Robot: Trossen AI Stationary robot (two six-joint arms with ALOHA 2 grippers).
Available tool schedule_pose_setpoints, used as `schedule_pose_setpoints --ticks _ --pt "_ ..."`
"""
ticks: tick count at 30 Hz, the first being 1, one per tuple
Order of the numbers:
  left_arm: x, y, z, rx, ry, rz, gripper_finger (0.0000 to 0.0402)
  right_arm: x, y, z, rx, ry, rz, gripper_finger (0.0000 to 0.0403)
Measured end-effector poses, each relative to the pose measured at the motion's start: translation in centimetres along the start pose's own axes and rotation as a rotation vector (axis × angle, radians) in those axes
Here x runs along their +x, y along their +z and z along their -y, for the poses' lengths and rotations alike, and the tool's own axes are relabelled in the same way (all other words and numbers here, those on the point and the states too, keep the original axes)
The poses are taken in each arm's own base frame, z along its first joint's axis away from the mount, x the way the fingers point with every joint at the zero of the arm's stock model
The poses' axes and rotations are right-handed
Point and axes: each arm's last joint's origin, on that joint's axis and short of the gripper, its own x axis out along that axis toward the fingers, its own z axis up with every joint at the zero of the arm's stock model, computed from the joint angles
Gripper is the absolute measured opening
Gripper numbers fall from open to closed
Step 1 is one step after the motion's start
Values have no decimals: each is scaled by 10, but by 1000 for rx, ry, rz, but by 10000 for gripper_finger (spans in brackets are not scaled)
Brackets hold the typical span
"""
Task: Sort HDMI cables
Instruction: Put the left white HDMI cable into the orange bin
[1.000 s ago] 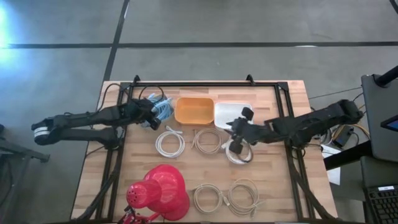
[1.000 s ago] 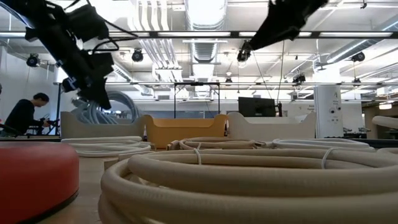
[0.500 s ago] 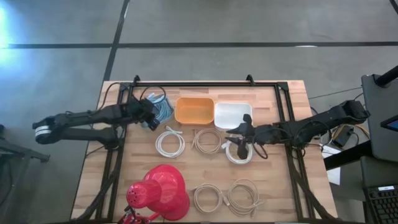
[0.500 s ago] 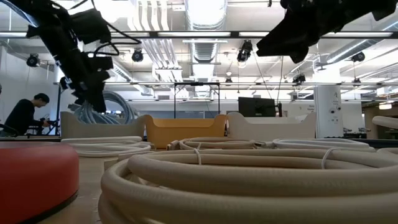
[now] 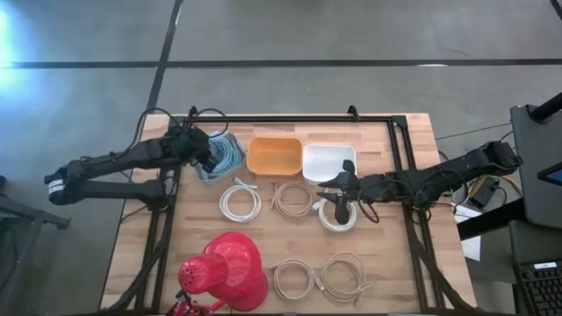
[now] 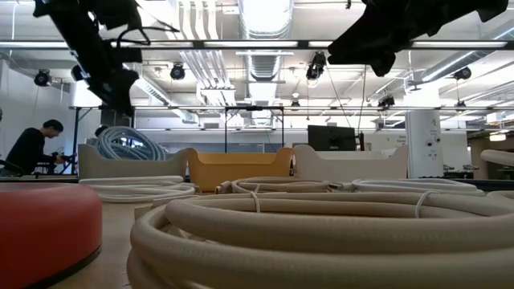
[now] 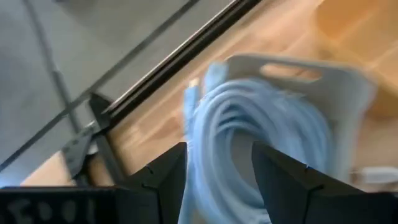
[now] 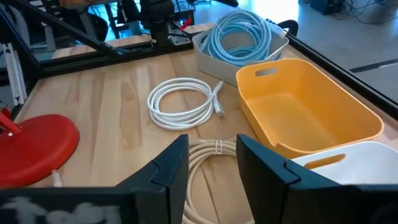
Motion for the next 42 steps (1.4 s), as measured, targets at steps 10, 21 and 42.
schedule_pose_setpoints --ticks 10,21,42 --pt "-12 12 26 91 -410 141 181 0 -1 0 15 -2 -6 127" --pt "11 -42 81 283 -805 378 181 0 -1 0 15 -2 -6 127" --pt "39 -35 135 569 -554 200 179 0 2 -1 12 1 6 128"
